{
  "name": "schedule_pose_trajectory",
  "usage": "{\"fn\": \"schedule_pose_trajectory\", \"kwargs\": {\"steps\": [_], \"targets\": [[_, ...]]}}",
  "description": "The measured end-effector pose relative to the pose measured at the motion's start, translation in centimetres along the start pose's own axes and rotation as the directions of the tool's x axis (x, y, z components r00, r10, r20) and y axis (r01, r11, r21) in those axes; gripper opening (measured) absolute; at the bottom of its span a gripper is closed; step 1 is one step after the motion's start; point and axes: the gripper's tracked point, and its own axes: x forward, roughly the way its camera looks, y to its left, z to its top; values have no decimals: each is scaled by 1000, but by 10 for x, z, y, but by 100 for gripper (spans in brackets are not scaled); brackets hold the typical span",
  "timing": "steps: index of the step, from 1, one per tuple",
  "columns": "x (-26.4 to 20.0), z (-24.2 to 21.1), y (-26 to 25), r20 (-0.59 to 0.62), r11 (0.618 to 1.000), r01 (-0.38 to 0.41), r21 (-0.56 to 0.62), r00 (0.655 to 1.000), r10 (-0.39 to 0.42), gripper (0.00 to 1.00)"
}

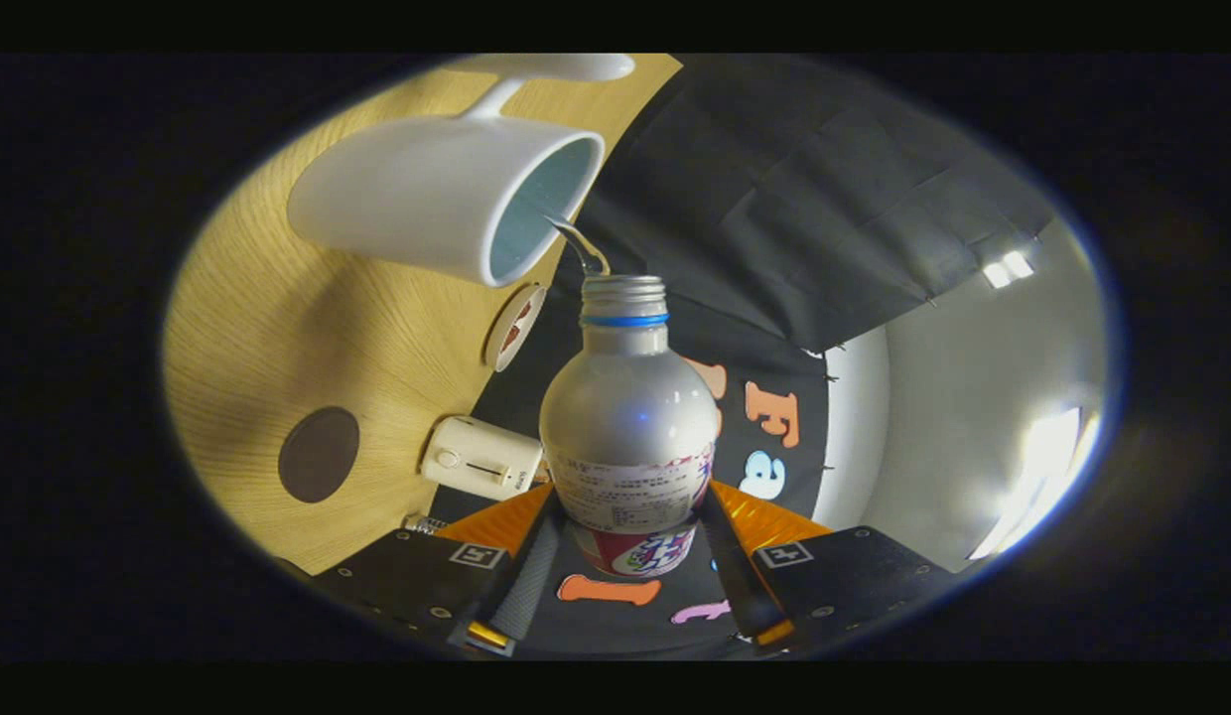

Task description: Take the bottle from table, then pour the juice into the cup, finally place the bottle on the coaster

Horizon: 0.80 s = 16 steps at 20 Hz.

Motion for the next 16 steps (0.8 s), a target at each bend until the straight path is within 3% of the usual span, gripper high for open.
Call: {"fn": "schedule_pose_trajectory", "kwargs": {"steps": [8, 16], "targets": [[0, 4, -3, 23, 999, 27, -24, 999, -26, 77], [4, 6, -25, 50, 993, 110, -35, 993, -108, 76]]}}
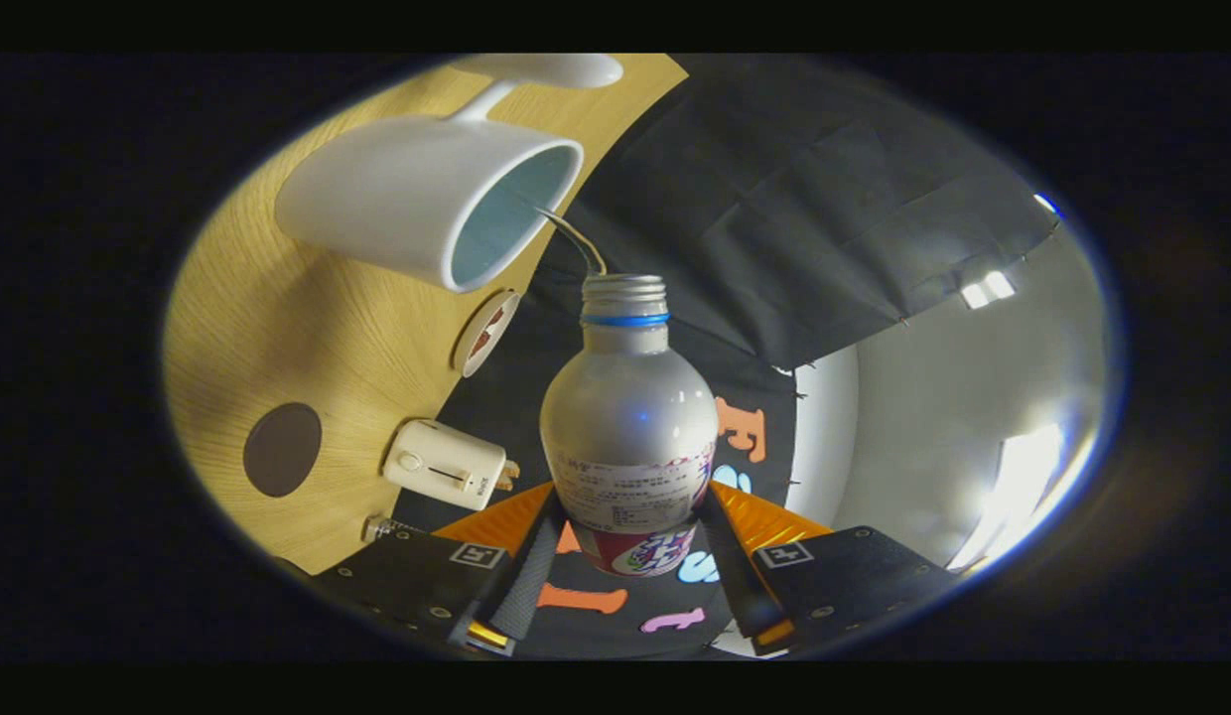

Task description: Take the bottle from table, then pour the juice into the cup, finally place the bottle on the coaster

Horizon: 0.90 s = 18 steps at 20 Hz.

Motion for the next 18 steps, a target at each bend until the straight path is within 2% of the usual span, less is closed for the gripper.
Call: {"fn": "schedule_pose_trajectory", "kwargs": {"steps": [4, 18], "targets": [[1, -1, -7, 5, 999, 42, -27, 999, -42, 76], [2, -1, -12, -11, 998, 63, -18, 998, -63, 76]]}}
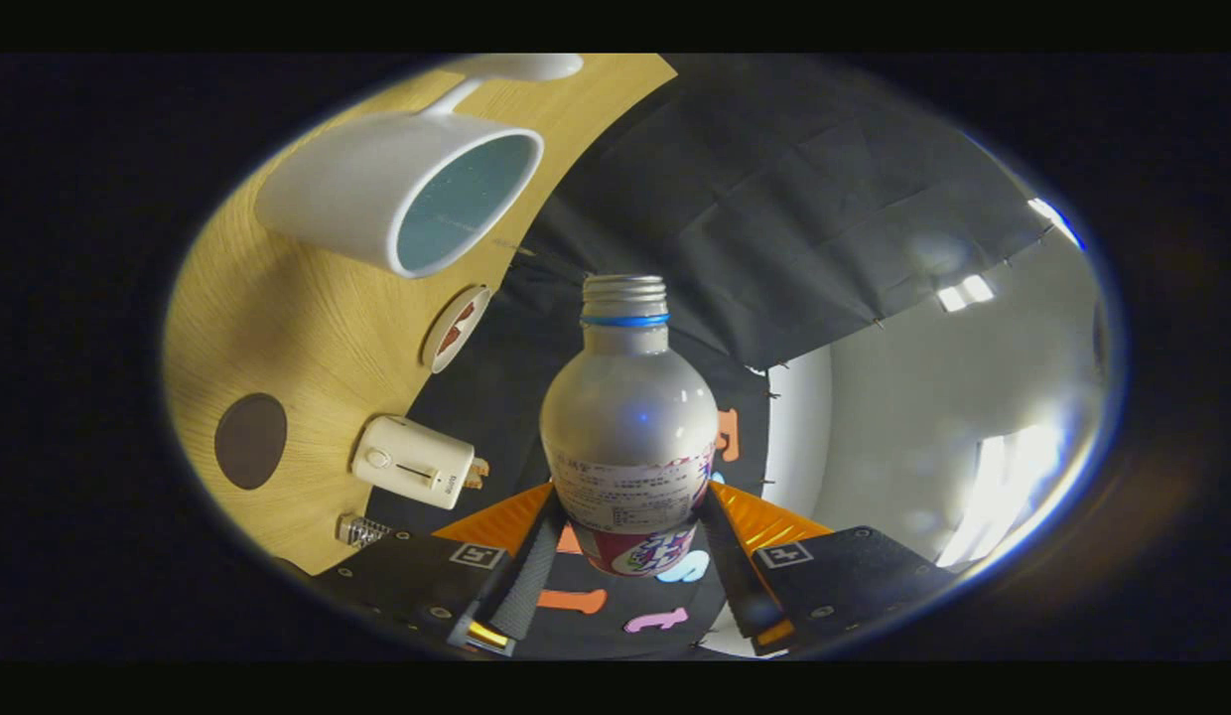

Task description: Take the bottle from table, then pour the juice into the cup, finally place the bottle on the coaster

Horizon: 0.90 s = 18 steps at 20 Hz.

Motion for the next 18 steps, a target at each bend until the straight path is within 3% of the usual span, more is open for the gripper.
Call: {"fn": "schedule_pose_trajectory", "kwargs": {"steps": [5, 11, 18], "targets": [[-1, 4, 9, 7, 1000, -21, 14, 1000, 21, 76], [-10, 11, 39, 1, 982, -129, 137, 991, 130, 77], [-11, 12, 40, -27, 888, -177, 424, 978, 208, 77]]}}
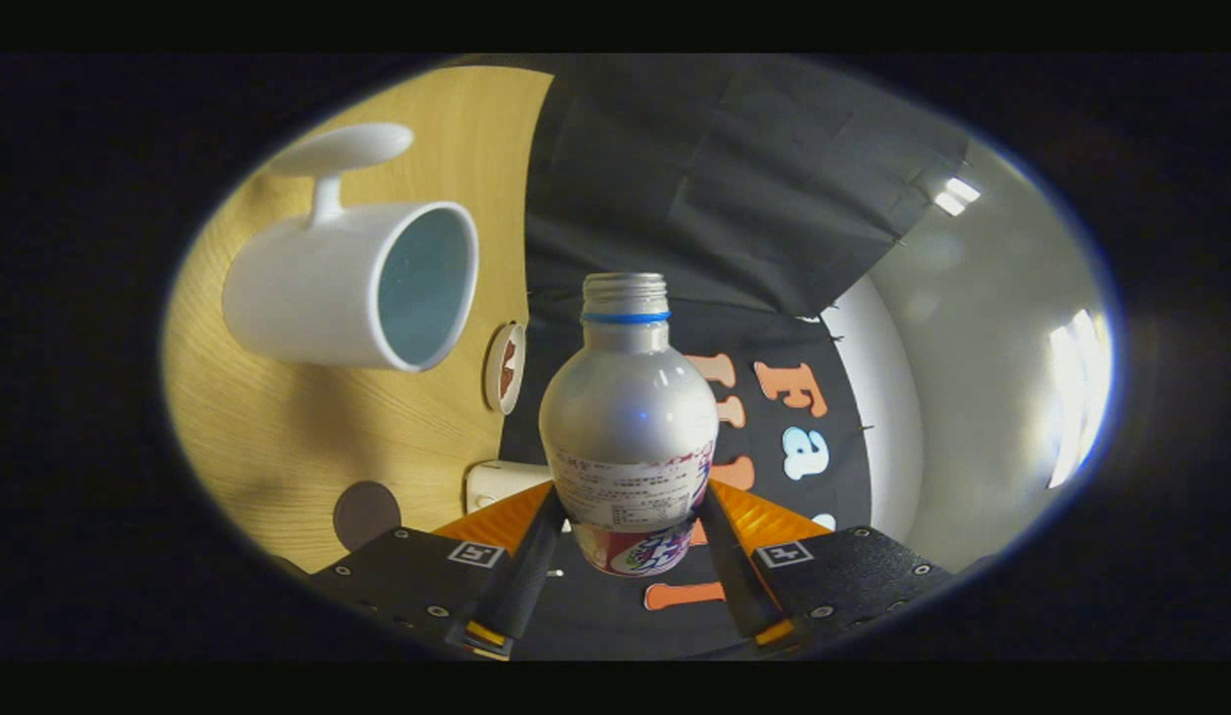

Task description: Take the bottle from table, then pour the juice into the cup, finally place the bottle on the coaster

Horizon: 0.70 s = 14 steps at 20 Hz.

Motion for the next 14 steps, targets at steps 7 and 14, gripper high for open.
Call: {"fn": "schedule_pose_trajectory", "kwargs": {"steps": [7, 14], "targets": [[14, -11, -34, -76, 910, 32, 412, 997, -1, 77], [22, -39, -79, -143, 653, 120, 747, 990, -17, 77]]}}
